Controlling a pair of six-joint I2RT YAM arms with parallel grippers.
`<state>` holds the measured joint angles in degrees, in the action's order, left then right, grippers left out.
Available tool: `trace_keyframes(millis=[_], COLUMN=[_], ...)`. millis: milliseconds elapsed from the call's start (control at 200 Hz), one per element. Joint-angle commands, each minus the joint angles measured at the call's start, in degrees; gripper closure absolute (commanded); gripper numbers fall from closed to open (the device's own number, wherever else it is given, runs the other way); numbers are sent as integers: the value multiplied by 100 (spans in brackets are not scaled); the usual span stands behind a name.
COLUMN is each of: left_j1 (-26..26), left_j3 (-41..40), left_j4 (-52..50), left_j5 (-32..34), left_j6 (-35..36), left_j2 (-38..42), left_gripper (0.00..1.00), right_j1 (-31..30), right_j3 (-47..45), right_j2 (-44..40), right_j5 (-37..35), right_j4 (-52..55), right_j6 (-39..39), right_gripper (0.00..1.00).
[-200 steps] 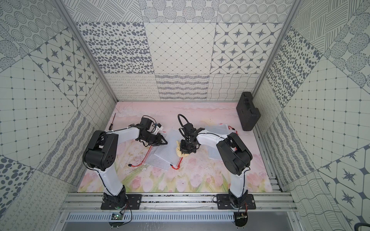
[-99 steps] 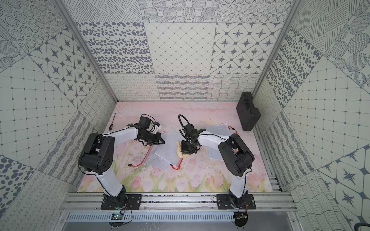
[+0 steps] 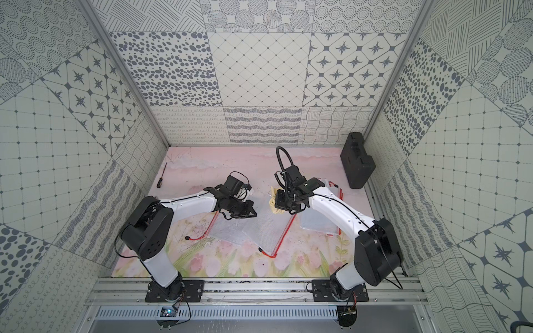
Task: Wipe the document bag
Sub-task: Adjust the document bag at the center of the board, then wipe the dirt from the document bag.
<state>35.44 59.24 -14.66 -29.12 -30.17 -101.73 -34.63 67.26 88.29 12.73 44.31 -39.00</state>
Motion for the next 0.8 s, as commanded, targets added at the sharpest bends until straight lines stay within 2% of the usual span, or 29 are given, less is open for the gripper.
trace_keyframes(millis=[0,265,510,675,795], left_j1=[372,405,407,408,415], left_j3=[55,-157,-580,-749,-794], left_j4=[831,619,776,896,926], left_j5=[494,703,707,605,579], left_j6=[-1075,-1010,-1034,-1029,-1025], left_j2=[-392,-586,-383,-417,-450], left_gripper=[100,100,100,100,100], right_j1=[-354,-514,74,489,537], right_j3=[7,147,483,1264,2062], right_j2=[508,1784,2411,2961,3434], right_j5=[236,497,187,-189,-435], right_j4=[-228,-871,-894,-451,21], right_j6=[-30,-143,-128,175,389], right_gripper=[100,100,100,100,100])
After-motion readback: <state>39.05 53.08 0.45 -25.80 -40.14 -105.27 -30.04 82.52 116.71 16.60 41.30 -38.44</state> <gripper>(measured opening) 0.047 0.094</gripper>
